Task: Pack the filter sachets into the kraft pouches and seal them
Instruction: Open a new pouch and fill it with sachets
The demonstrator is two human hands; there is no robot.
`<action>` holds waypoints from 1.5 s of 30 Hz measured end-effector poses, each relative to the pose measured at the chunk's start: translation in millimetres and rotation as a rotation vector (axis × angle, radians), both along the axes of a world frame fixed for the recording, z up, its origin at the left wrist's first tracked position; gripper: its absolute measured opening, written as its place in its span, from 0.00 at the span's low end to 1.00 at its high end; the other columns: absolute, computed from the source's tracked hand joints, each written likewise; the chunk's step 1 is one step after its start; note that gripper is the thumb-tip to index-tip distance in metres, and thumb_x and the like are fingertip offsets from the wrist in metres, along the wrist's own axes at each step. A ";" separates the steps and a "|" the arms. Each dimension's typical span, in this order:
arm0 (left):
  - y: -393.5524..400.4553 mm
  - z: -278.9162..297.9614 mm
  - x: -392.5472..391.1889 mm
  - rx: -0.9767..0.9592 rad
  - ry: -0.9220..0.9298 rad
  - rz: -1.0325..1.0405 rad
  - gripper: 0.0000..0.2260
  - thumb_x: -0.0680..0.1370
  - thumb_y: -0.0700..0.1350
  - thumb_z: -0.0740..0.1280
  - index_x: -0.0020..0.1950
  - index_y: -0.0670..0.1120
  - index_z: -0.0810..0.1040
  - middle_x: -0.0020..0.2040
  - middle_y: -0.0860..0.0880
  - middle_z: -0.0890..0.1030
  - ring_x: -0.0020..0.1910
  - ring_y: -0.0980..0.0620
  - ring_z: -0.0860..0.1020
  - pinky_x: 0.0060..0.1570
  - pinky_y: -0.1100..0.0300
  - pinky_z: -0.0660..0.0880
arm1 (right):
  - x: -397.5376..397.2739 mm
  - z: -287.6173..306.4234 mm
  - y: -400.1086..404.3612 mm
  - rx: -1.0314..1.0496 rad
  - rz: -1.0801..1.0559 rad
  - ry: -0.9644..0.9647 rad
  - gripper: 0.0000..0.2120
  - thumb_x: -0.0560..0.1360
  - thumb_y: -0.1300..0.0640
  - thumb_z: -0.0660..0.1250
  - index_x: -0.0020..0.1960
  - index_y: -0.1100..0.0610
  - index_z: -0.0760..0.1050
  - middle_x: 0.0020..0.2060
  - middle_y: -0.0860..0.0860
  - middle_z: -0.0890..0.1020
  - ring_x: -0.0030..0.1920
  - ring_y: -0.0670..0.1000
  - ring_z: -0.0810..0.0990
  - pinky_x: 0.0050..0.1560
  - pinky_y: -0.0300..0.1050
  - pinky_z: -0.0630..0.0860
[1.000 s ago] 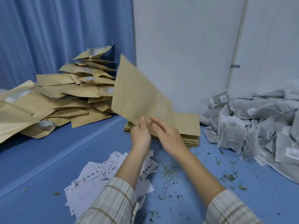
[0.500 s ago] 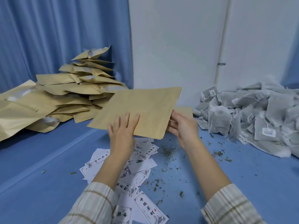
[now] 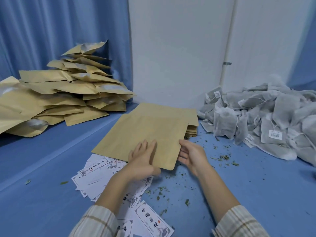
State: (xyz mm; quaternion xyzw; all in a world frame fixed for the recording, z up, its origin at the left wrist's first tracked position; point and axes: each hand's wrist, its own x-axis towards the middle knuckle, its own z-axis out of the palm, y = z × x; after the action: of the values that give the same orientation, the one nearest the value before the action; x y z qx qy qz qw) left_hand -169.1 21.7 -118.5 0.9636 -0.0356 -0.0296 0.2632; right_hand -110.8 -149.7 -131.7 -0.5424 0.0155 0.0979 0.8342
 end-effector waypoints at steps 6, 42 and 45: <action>-47.2 19.3 8.1 -0.516 -0.211 0.020 0.38 0.73 0.57 0.69 0.78 0.52 0.53 0.77 0.55 0.55 0.75 0.56 0.54 0.72 0.58 0.54 | 4.3 -10.6 -1.8 0.145 0.051 0.019 0.04 0.72 0.64 0.69 0.46 0.62 0.81 0.41 0.56 0.85 0.39 0.50 0.84 0.36 0.41 0.80; -95.3 7.6 26.8 0.203 -0.666 0.381 0.12 0.83 0.42 0.54 0.53 0.38 0.75 0.43 0.38 0.81 0.43 0.38 0.79 0.34 0.55 0.61 | -18.5 -4.6 -0.6 -0.934 -0.510 -0.547 0.07 0.78 0.61 0.55 0.55 0.54 0.66 0.26 0.49 0.68 0.26 0.49 0.67 0.25 0.38 0.60; -101.2 18.7 22.5 0.291 -0.659 0.333 0.10 0.82 0.43 0.55 0.52 0.40 0.74 0.45 0.41 0.82 0.43 0.40 0.80 0.33 0.57 0.61 | -20.6 2.5 -7.5 -1.320 -0.458 -0.584 0.10 0.78 0.58 0.54 0.55 0.50 0.71 0.39 0.53 0.74 0.36 0.52 0.69 0.35 0.43 0.63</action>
State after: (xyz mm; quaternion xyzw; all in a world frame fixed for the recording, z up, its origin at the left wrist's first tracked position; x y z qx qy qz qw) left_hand -146.6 -79.5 -99.7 0.9413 0.0433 0.3198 0.0993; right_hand -131.4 -157.2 -129.2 -0.9164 -0.0384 -0.2553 0.3060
